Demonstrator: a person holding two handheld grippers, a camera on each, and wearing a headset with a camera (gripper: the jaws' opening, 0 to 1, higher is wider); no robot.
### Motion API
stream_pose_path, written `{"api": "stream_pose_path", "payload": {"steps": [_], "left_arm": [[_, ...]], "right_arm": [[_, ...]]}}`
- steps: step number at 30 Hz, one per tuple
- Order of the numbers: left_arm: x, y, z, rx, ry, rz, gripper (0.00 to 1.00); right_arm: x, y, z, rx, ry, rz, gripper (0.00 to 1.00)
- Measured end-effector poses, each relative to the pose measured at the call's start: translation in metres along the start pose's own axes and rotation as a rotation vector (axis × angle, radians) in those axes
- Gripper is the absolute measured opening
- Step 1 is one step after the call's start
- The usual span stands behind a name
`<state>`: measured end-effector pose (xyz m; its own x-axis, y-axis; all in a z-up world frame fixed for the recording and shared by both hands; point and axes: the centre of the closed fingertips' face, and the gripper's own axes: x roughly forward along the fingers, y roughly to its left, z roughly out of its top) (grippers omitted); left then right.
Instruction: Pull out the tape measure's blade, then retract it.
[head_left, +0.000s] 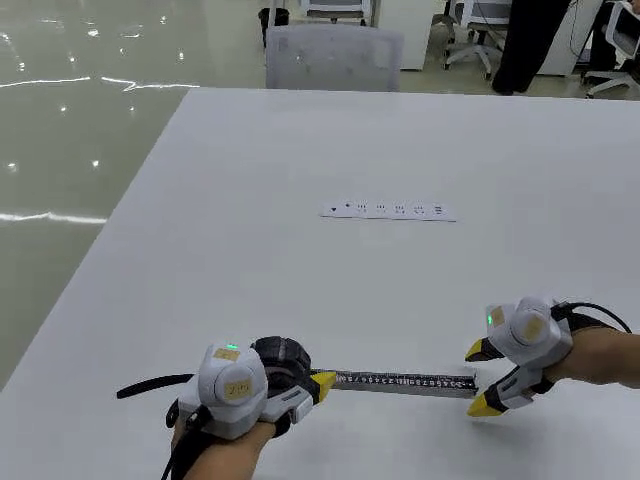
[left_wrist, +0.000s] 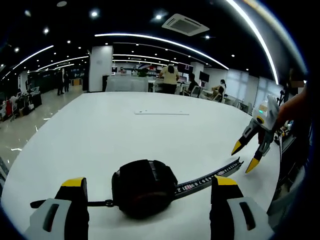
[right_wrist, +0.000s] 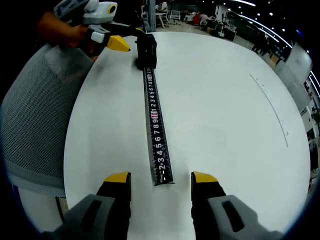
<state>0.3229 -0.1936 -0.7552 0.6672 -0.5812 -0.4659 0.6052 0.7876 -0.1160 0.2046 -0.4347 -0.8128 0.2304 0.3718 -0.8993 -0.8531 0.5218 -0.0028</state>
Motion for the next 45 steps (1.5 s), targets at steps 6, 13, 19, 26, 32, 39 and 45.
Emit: {"api": "stream_pose_path", "payload": {"steps": [6,13,19,26,32,39,45], "left_arm": [[0.0,0.001,-0.004,-0.005,0.007,0.002,1.0],[0.001,0.001,-0.002,-0.009,0.001,0.004,1.0],[0.001,0.001,-0.003,-0.01,0.007,0.002,1.0],[0.001,-0.001,-0.003,-0.01,0.009,-0.001,0.97],[0.003,0.0,-0.003,-0.003,0.016,0.01,0.93],[0.015,0.004,-0.008,-0.081,0.06,0.042,0.84],[0.022,0.003,-0.009,-0.103,0.078,0.071,0.74]], "right_arm": [[0.003,0.001,-0.004,0.014,0.013,0.019,0.34],[0.005,-0.001,-0.005,-0.01,0.028,0.012,0.2],[0.003,-0.001,-0.01,-0.049,0.073,0.03,0.15],[0.005,0.0,-0.008,-0.061,0.113,0.025,0.15],[0.005,-0.003,-0.008,0.012,0.123,0.003,0.14],[0.005,-0.002,-0.009,0.045,0.114,-0.007,0.14],[0.006,-0.002,-0.009,0.058,0.141,-0.026,0.14]]}}
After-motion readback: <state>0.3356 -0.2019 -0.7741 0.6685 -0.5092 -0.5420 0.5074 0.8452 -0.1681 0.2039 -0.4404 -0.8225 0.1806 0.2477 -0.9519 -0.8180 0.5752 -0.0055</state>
